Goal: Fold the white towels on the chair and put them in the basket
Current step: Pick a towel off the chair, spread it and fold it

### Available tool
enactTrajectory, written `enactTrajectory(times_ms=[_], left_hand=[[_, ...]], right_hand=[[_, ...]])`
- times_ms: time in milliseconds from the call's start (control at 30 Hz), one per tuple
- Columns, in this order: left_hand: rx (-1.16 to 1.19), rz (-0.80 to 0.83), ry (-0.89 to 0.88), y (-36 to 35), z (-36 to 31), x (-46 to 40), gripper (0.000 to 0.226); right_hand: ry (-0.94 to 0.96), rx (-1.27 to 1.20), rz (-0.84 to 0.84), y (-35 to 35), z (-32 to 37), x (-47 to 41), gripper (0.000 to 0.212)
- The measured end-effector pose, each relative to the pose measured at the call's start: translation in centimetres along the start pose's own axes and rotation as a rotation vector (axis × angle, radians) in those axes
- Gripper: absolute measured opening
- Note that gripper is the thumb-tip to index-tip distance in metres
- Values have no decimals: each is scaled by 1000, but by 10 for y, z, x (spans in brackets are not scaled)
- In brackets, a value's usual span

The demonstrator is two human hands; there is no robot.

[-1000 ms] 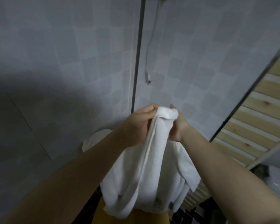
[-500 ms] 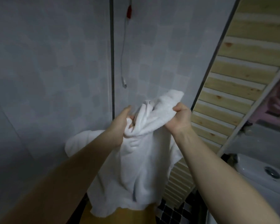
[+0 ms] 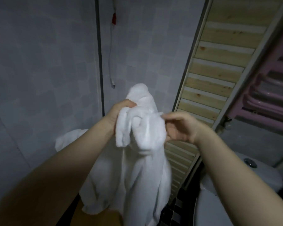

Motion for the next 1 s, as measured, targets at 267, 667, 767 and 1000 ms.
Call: enactTrajectory(times_ms=[267, 667, 767, 1000], left_hand=[[-58, 516, 42, 14, -34, 35, 40], [-745, 17, -237, 108, -75, 56, 9], [-699, -13, -170, 122, -55, 60, 20], [-252, -49, 59, 120, -31, 68, 14]], right_hand=[[161, 638, -373, -34, 10, -14, 36], [139, 234, -747, -116, -2, -45, 27], [16, -186, -325, -137, -14, -32, 31], [116, 188, -1175, -131, -30, -43, 19]])
Point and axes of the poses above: each hand's wrist, its own x-axis away from the middle knuckle, its own y-axis out of the back of the hand, z = x × y, the point moved 2 cm from there along -x, towards the middle knuckle, and after that the axes turned 14 degrees about -y, right-handed, at the moved point
